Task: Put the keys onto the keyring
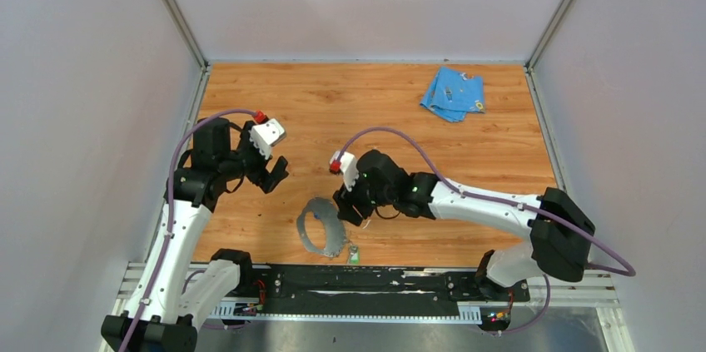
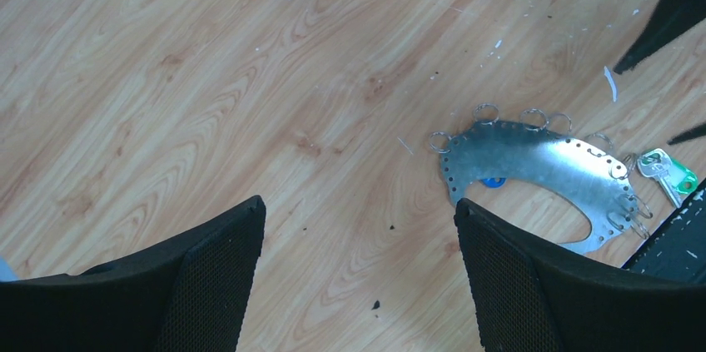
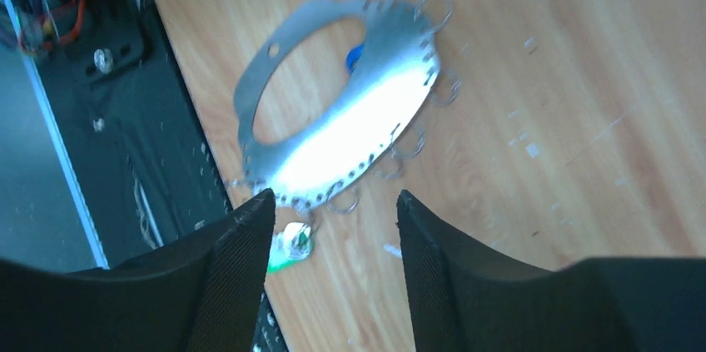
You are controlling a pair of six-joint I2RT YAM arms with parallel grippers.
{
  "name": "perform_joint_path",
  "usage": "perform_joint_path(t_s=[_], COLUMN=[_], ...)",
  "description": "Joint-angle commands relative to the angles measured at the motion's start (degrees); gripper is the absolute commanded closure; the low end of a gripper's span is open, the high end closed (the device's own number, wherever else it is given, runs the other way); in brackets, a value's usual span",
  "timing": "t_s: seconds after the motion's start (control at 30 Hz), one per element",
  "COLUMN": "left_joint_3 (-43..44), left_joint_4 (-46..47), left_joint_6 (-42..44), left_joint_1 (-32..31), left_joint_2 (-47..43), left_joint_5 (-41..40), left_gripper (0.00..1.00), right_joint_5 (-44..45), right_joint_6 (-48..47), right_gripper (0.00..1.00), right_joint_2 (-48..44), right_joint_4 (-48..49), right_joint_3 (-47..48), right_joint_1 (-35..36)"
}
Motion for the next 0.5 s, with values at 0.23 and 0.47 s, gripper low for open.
perform_joint_path(t_s=[0.23,0.47], left_joint_3=[1.0,1.5], left_joint_4=[-0.8,-0.8], left_joint_6=[-0.3,-0.4], left_joint_1=[0.4,0.5], left_joint_2=[1.7,1.0], left_joint_5=[1.8,1.2], left_gripper=[0.13,0.13], right_joint_5=[1.2,4.5], right_joint_6=[-0.3,1.1], right_gripper=[0.3,0.41], right_joint_2=[2.1,7.9], right_joint_4=[0.9,1.7], right_joint_3=[-9.4,-8.4], right_joint_1=[7.8,8.7])
